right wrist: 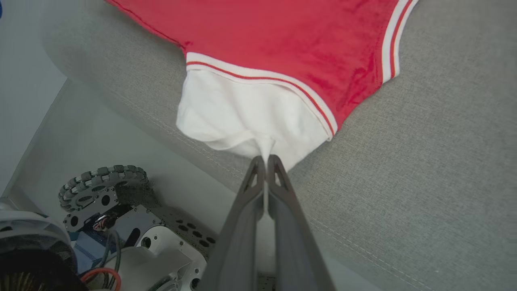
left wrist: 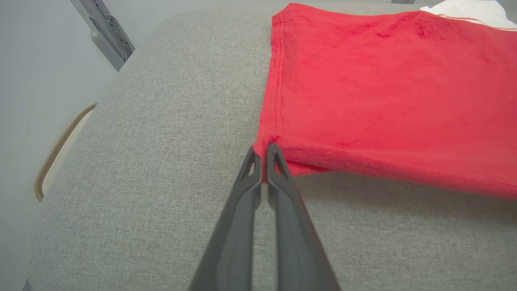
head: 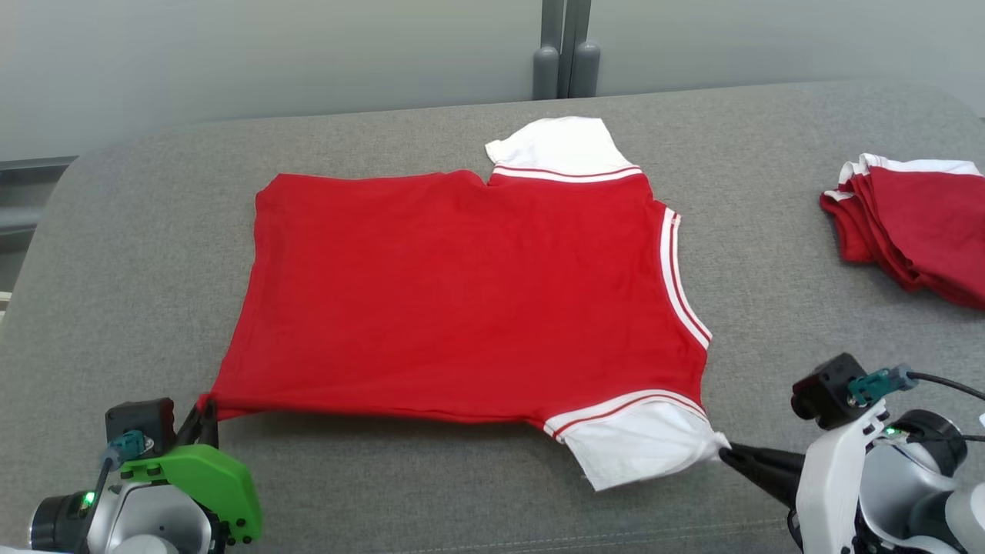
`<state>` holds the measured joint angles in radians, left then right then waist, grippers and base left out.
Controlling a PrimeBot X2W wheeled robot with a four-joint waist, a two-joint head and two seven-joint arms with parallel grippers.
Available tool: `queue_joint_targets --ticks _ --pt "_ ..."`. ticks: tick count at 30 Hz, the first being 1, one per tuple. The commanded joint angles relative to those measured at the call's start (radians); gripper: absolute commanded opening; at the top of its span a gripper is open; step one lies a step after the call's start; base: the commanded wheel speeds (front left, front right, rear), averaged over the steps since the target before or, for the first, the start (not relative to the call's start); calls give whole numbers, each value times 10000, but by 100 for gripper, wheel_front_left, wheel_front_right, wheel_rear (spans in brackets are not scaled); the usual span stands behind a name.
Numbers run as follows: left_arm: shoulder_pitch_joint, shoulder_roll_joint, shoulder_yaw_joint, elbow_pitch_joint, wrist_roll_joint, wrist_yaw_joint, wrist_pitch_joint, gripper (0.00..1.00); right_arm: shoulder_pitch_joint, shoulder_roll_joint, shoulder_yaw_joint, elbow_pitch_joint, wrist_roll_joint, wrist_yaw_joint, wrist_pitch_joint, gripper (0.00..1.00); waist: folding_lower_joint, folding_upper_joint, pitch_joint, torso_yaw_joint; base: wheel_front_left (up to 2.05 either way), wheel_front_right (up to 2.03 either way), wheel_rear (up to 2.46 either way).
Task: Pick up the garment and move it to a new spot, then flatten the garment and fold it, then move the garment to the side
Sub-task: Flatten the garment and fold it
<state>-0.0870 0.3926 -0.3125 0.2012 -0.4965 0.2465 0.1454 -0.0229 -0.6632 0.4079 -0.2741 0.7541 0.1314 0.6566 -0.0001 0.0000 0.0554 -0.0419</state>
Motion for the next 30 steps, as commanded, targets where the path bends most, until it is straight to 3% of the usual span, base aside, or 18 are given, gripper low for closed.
queue_joint_targets --ticks 1,8,13,30 --pt "-140 114 38 -46 36 51 30 0 -141 60 -112 -31 -100 -16 -118 0 1 0 58 19 0 0 0" --pt "-1580 -16 -353 398 296 -102 676 0 -1869 377 92 476 -493 -14 -784 0 1 0 505 117 0 0 0" --pt "-2831 -318 -682 1093 570 -146 808 0 -3598 362 332 1511 -891 -14 -1823 0 1 0 990 268 0 0 0" --pt "-5005 -873 -968 3597 809 -676 -397 0 -6852 410 2807 4879 -934 -14 -4430 0 1 0 1942 468 0 0 0"
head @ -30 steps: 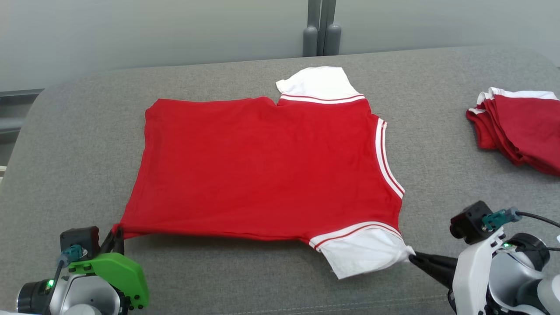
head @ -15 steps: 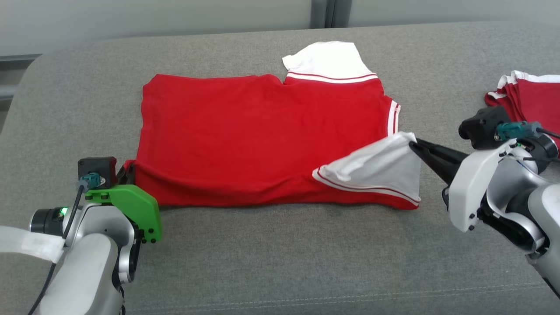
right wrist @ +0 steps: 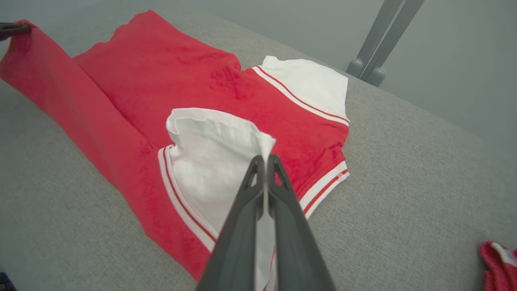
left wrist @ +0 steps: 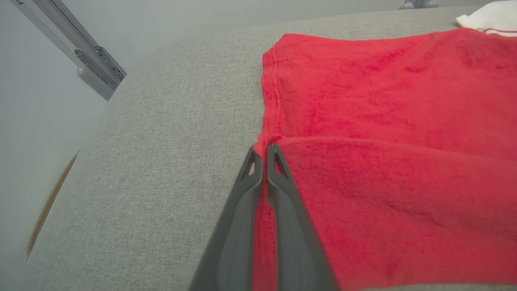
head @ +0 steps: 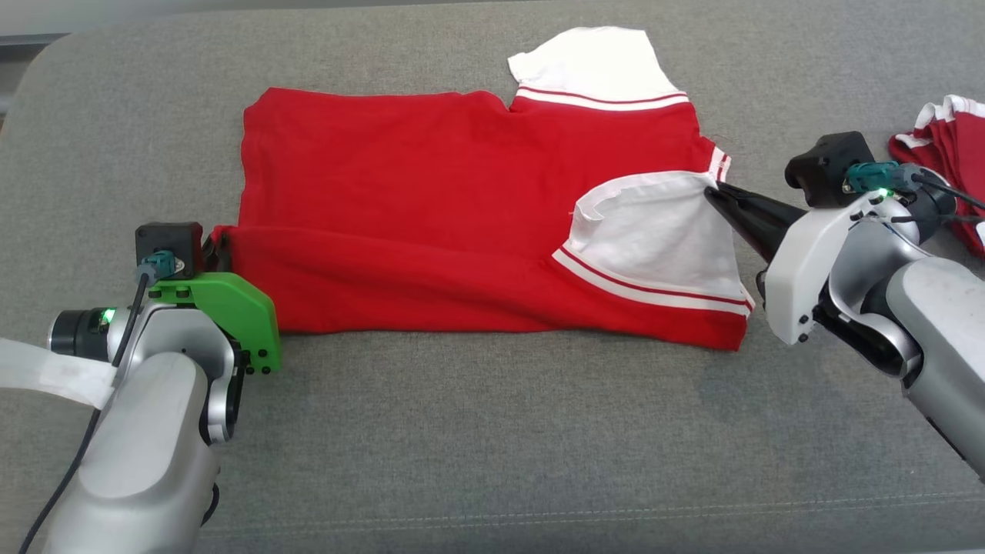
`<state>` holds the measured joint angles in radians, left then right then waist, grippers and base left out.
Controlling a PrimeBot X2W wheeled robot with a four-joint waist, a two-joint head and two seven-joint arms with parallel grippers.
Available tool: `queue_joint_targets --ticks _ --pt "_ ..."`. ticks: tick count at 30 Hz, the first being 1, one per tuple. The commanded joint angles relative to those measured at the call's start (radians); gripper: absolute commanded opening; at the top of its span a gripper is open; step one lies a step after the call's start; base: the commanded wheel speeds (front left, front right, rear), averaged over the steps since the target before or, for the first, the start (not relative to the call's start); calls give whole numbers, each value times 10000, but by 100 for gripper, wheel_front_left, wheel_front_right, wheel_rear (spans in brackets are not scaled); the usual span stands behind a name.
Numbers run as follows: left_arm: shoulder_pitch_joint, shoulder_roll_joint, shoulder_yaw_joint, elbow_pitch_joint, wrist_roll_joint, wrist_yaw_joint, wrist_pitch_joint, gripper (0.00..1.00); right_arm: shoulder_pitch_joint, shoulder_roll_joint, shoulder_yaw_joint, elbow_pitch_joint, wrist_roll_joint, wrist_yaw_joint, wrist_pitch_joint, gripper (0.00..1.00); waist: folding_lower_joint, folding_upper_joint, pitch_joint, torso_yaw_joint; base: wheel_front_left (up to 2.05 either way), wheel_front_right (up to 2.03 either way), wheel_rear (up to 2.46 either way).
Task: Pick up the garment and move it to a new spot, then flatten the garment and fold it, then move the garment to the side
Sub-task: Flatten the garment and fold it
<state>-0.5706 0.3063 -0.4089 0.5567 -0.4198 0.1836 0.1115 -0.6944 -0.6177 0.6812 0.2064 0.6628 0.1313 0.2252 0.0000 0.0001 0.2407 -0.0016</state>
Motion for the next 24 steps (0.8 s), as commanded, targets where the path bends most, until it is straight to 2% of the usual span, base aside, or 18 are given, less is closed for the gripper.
queue_joint_targets --ticks 1,10,21,22,23,24 --pt "-245 -41 -5 159 35 -54 -111 0 -284 -58 205 255 -32 -14 -257 0 0 -1 129 89 0 0 0" --pt "-568 -252 -175 775 13 -238 -477 0 -1310 -11 1217 1315 -1 -14 -1237 0 0 -1 303 267 0 0 0" --pt "-1057 -442 -390 1470 -41 -551 -839 0 -2309 361 1873 2886 -292 -14 -2141 0 0 -1 440 383 0 0 0" --pt "-1074 -446 -403 1516 -48 -575 -864 7 -2349 418 1865 3026 -243 -14 -2151 0 0 -1 443 382 0 0 0" --pt "-1081 -464 -417 1565 -70 -596 -886 71 -2391 484 1910 3119 -239 -14 -2192 0 0 -1 448 384 0 0 0" --pt "-1099 -483 -439 1608 -65 -614 -916 100 -2444 553 1930 3211 -295 -14 -2274 14 0 -1 450 388 0 0 0"
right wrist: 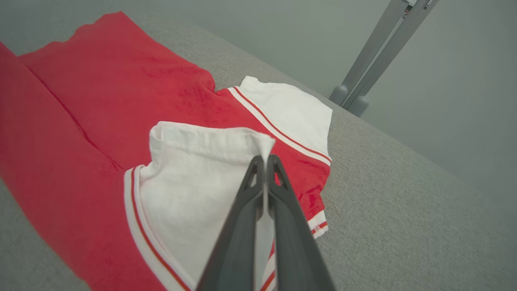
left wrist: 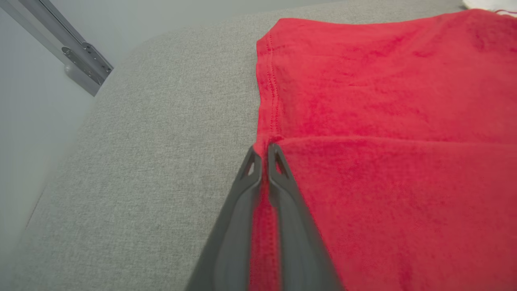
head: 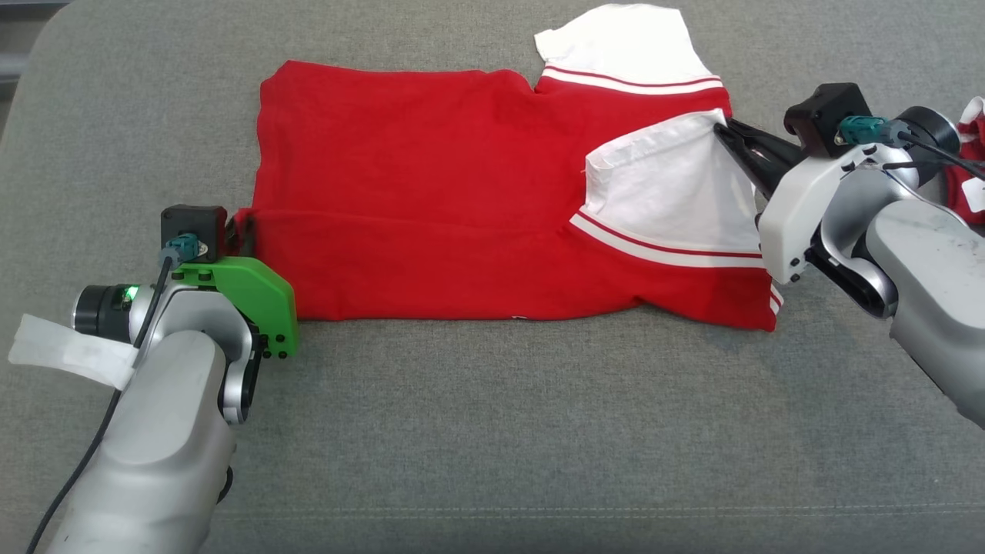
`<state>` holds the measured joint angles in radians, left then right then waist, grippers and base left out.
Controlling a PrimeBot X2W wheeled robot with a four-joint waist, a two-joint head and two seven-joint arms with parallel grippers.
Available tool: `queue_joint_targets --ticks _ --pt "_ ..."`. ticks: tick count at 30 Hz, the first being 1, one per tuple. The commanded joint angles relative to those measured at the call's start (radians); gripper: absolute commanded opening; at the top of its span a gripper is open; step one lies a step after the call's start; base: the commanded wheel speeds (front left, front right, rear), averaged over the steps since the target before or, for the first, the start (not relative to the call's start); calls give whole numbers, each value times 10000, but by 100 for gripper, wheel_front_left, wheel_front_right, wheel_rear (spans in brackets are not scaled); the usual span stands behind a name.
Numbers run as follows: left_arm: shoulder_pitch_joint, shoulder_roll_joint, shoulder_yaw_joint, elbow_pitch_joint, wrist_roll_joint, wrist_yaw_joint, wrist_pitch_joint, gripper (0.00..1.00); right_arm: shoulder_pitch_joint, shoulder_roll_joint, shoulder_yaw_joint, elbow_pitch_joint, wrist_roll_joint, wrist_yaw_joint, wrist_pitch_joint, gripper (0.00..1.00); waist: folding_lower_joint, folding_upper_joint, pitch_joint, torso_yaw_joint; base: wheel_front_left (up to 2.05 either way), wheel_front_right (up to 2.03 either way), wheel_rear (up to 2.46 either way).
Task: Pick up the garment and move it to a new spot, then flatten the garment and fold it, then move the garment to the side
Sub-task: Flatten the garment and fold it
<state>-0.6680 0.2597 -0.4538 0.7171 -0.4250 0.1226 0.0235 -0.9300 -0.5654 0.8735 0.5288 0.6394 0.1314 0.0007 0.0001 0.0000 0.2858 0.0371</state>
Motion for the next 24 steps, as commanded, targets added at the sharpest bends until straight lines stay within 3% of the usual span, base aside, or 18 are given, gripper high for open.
queue_joint_targets --ticks 1,8,13,24 --pt "-152 -31 1 41 -19 -31 -83 100 -130 87 17 80 -97 -16 -124 98 -1 0 1 5 0 0 0" --pt "-18 -15 -48 289 -107 -162 -413 100 -186 706 -861 1379 -402 -16 -742 100 -1 0 -120 1 0 0 0" --pt "595 75 -177 310 -137 -175 -481 100 385 1023 -1954 1928 -253 -16 -234 100 -1 0 -490 -11 0 0 0" --pt "1889 208 -483 -230 -68 130 -471 100 2797 1146 -3979 455 -1011 -16 1638 100 -1 0 -1093 -309 0 0 0"
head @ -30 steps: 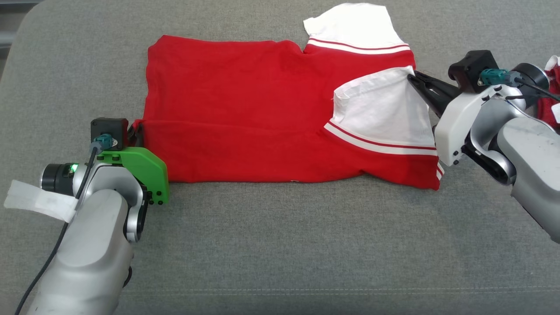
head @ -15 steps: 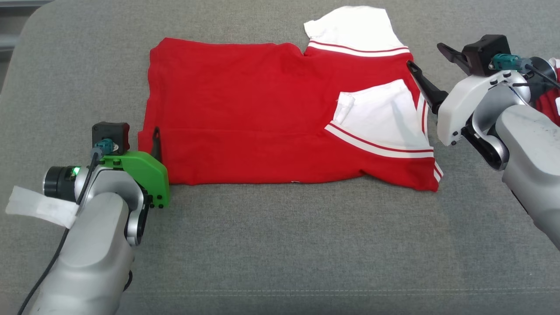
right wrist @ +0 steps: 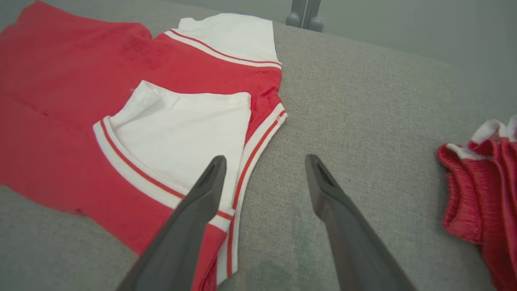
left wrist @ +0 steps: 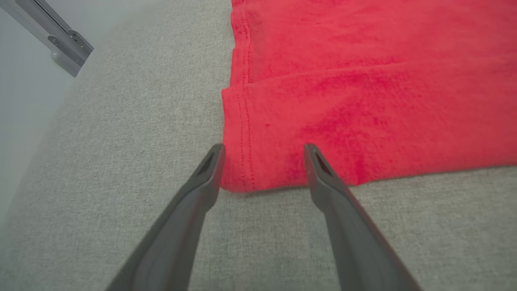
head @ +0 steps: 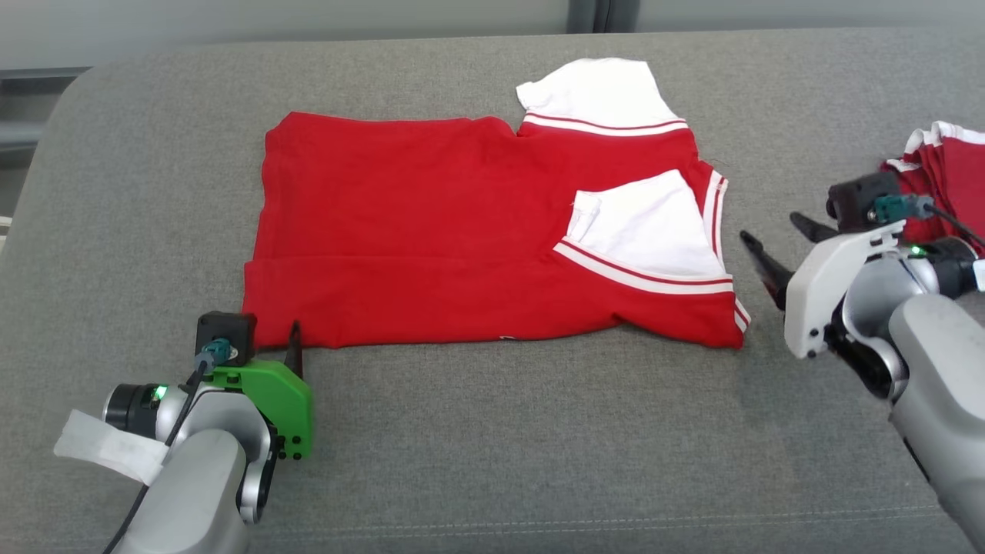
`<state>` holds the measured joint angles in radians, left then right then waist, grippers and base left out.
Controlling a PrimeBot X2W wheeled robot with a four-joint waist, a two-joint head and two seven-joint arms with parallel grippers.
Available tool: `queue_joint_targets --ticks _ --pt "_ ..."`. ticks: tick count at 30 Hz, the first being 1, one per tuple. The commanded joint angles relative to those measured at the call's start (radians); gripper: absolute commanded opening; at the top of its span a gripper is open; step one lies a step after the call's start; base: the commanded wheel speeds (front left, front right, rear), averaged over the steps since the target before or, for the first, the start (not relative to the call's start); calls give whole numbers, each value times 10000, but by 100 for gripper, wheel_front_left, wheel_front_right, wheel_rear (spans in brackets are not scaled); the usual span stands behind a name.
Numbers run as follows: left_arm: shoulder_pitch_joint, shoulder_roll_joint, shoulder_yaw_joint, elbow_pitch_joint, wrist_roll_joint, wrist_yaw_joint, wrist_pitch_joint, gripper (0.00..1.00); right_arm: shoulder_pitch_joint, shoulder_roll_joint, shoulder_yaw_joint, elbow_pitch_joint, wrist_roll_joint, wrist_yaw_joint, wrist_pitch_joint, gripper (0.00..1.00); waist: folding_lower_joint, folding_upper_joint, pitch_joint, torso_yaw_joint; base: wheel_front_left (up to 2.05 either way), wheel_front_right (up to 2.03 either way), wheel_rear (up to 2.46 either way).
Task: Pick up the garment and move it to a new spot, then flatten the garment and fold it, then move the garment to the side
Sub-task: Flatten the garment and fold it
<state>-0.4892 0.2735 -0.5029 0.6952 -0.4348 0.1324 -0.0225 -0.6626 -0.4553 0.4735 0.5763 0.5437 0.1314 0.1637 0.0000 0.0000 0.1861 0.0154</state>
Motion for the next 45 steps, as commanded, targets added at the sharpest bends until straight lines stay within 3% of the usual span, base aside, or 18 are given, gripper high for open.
queue_joint_targets --ticks 1,10,15,18,24,30,31,33,34,35,38,42,45 --pt "168 76 -11 -41 25 78 16 100 415 68 -195 -272 -165 -14 217 100 0 0 -129 -117 0 0 0" --pt "441 187 -78 -203 -17 295 171 100 2850 806 -1863 -2897 -1095 -14 1829 100 0 0 -188 -338 0 0 0" --pt "406 193 -115 -222 -11 368 58 100 3587 1244 -2484 -3761 -1695 -11 2378 100 0 0 -124 -354 0 0 0" --pt "362 208 -118 -155 -38 372 26 100 3856 1535 -2763 -4038 -1946 -11 2535 100 0 0 -84 -346 0 0 0" --pt "76 229 206 149 -260 801 -99 100 4148 2009 -3011 -4217 -2309 -11 2635 100 0 0 32 -338 0 0 0" --pt "-184 259 243 489 -415 702 331 100 4066 2146 -3120 -4055 -2603 -11 2676 100 0 0 184 -375 0 0 0" --pt "-227 257 228 554 -439 663 428 97 4047 2176 -3154 -4017 -2643 -11 2680 100 0 0 214 -385 0 0 0" --pt "-293 222 203 639 -485 617 540 71 3988 2216 -3202 -3939 -2740 -11 2659 100 0 0 278 -399 0 0 0" --pt "-330 215 195 665 -492 601 570 65 3946 2259 -3227 -3895 -2760 -11 2617 100 0 0 314 -407 0 0 0" --pt "-369 210 187 684 -508 601 586 48 3901 2289 -3235 -3851 -2802 -11 2576 100 0 0 350 -408 0 0 0" --pt "-435 167 178 761 -553 576 596 25 3783 2371 -3298 -3654 -2929 -11 2482 100 0 0 449 -409 0 0 0" --pt "-532 111 132 906 -576 541 505 0 3636 2546 -3481 -3333 -3099 -11 2377 100 0 0 571 -384 0 0 0" --pt "-564 84 118 974 -594 524 455 0 3577 2615 -3541 -3160 -3226 -11 2368 100 0 0 637 -359 0 0 0"
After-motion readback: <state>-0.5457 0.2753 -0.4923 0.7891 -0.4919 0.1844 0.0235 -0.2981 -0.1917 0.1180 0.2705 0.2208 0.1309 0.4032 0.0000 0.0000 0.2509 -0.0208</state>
